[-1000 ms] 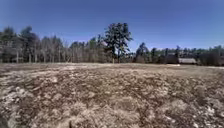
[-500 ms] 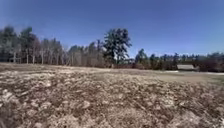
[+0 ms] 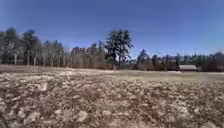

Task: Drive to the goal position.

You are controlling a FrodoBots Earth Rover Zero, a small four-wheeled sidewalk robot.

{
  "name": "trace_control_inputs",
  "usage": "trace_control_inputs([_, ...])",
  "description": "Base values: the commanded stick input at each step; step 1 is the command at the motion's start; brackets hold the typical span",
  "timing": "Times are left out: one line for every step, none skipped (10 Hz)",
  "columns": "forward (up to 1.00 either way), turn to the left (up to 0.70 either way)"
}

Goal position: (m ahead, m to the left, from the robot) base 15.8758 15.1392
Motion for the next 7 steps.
trace_control_inputs([0.70,0.00])
trace_control_inputs([0.70,0.00])
trace_control_inputs([0.70,0.00])
trace_control_inputs([0.70,0.00])
trace_control_inputs([0.70,0.00])
trace_control_inputs([0.70,0.00])
trace_control_inputs([0.70,0.00])
